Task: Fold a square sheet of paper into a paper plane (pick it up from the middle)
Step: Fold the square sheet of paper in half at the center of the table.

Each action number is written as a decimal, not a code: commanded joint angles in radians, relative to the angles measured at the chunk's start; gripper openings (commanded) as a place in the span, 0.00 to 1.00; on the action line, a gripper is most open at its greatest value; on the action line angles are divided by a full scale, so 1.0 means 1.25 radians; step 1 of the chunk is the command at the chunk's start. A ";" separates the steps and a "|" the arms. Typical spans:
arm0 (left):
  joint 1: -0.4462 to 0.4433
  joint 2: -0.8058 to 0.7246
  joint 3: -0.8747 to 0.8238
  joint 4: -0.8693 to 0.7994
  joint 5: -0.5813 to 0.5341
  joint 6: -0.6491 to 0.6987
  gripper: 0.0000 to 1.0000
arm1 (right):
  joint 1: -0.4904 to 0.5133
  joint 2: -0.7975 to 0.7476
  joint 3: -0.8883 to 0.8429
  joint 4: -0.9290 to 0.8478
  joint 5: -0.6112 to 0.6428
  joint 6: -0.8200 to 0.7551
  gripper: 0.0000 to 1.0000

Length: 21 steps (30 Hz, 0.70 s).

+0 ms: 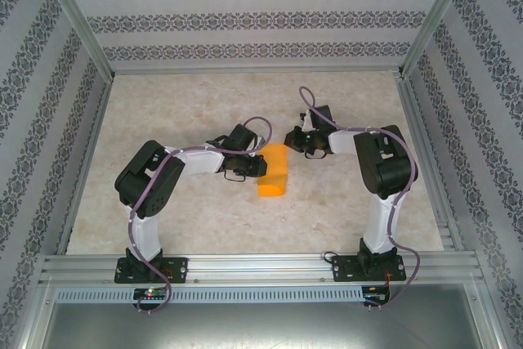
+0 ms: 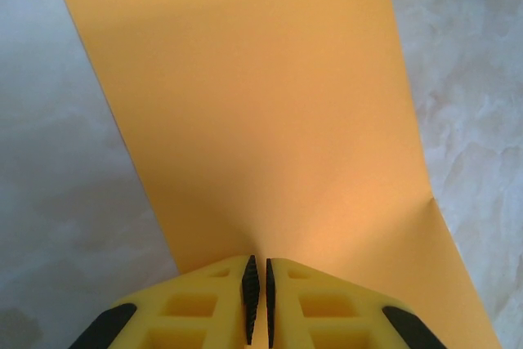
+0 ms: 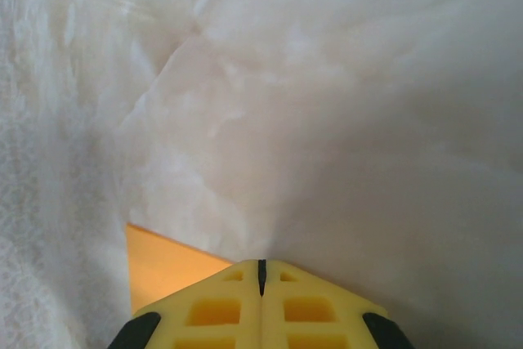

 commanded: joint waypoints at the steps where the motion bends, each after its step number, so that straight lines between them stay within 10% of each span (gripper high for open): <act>1: 0.000 0.035 -0.043 -0.166 -0.056 0.020 0.18 | -0.032 -0.006 0.013 -0.013 0.071 -0.030 0.00; 21: 0.000 0.051 -0.038 -0.155 -0.039 0.019 0.17 | 0.085 -0.159 -0.142 -0.043 -0.107 0.030 0.00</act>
